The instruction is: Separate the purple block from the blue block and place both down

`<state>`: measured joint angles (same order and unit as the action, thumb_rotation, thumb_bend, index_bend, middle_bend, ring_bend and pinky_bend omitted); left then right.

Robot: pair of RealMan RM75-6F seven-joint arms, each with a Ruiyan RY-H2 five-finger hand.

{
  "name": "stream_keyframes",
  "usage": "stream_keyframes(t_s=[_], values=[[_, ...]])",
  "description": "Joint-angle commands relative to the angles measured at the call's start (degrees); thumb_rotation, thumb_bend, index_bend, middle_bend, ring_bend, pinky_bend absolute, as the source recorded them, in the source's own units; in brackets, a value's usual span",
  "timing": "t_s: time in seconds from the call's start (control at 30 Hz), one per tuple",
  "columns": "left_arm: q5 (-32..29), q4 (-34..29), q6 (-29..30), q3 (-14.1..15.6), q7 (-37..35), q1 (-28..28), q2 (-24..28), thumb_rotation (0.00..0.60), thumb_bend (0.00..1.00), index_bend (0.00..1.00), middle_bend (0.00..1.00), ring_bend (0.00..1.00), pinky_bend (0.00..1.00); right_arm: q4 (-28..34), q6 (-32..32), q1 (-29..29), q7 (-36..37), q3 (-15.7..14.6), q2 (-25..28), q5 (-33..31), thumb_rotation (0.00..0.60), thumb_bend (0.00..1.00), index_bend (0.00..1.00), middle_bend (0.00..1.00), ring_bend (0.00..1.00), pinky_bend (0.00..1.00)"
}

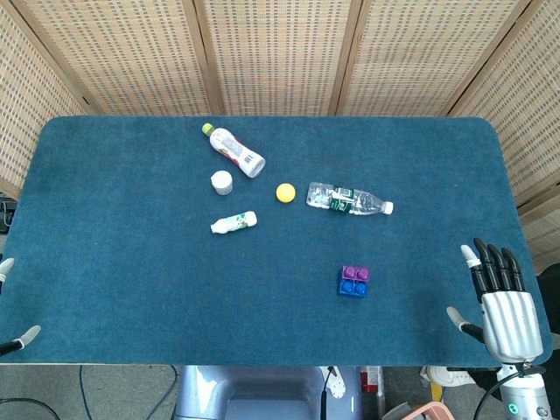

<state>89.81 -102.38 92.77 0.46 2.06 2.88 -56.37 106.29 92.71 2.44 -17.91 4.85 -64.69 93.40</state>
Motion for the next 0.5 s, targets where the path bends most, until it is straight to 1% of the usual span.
stream_keyframes(t_s=[0.03,0.23,0.33,0.43,0.47,0.5], values=[[0.1,0.0,0.1,0.0,-0.1,0.1,0.0,0.600,0.00,0.00,0.00,0.00,0.00,0.0,0.2,-0.1,0.3,0.0,0.1,0.2,0.600,0.00,0.00,0.00,0.00,0.00],[-0.1,0.1,-0.1,0.0,-0.2,0.0,0.0,0.600,0.00,0.00,0.00,0.00,0.00,-0.1,-0.4,0.0,0.7,-0.2,0.3,0.2,0.600,0.00,0.00,0.00,0.00,0.00],[-0.5,0.1,-0.3,-0.1,-0.1,0.0,-0.1,0.600,0.00,0.00,0.00,0.00,0.00,-0.1,-3.0,1.5,2.5,-0.4,0.4,0.4,0.600,0.00,0.00,0.00,0.00,0.00],[-1.1,-0.1,-0.6,-0.5,0.4,-0.2,-0.2,0.600,0.00,0.00,0.00,0.00,0.00,0.0,-9.9,6.1,4.3,0.9,0.8,-0.6,0.600,0.00,0.01,0.00,0.00,0.00],[-1.4,-0.3,-0.9,-0.7,0.6,-0.4,-0.3,0.600,0.00,0.00,0.00,0.00,0.00,0.6,-14.4,9.3,5.0,1.9,0.7,-1.0,0.600,0.00,0.03,0.01,0.00,0.00],[-2.1,-0.5,-1.4,-1.0,1.0,-0.8,-0.4,0.600,0.00,0.00,0.00,0.00,0.00,1.0,-19.7,12.8,6.2,3.4,0.6,-3.4,0.600,0.00,0.06,0.02,0.00,0.00]])
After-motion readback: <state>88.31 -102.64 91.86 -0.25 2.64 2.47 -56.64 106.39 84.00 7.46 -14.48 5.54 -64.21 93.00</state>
